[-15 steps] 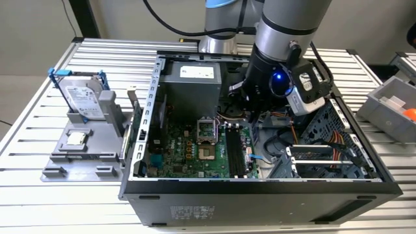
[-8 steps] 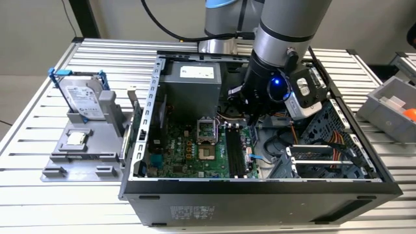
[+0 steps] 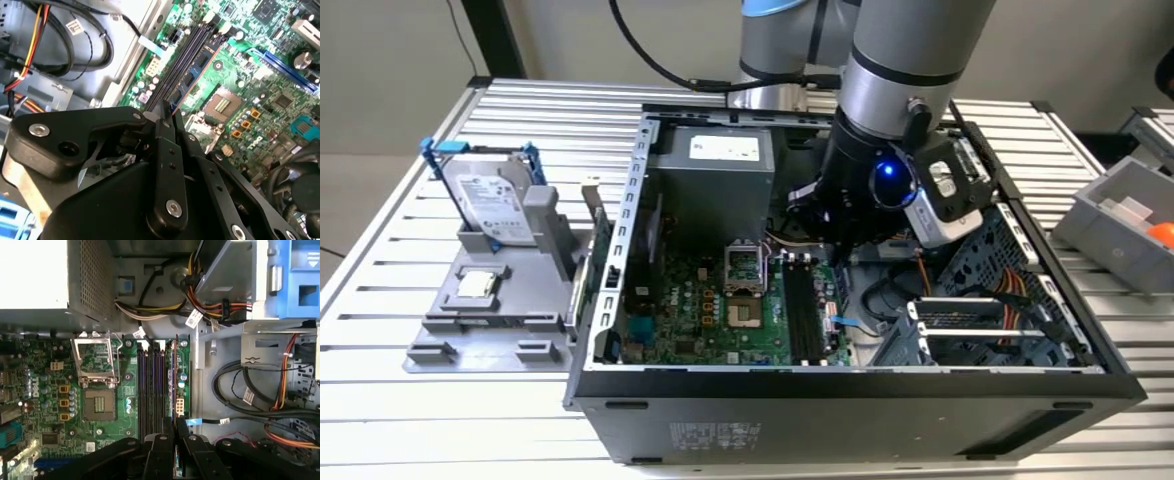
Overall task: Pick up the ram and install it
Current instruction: 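Insert the ram into the slot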
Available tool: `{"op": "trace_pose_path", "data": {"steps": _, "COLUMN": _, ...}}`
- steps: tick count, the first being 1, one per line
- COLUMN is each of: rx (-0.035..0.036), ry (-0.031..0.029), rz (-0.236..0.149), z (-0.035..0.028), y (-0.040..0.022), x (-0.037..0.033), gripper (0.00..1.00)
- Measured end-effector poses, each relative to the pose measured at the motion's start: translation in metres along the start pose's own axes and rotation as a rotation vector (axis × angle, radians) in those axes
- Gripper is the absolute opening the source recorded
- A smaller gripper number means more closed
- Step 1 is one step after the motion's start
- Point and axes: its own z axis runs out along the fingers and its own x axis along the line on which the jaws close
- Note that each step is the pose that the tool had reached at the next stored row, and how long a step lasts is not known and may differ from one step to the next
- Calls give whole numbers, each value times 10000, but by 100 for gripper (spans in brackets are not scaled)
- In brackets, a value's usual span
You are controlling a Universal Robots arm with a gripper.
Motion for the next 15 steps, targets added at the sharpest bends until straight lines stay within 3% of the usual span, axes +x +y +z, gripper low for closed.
{"op": "trace_pose_path", "data": {"steps": 15, "rx": -8, "ry": -7, "rz": 1, "z": 267, "y": -5, "x": 6, "gripper": 0}}
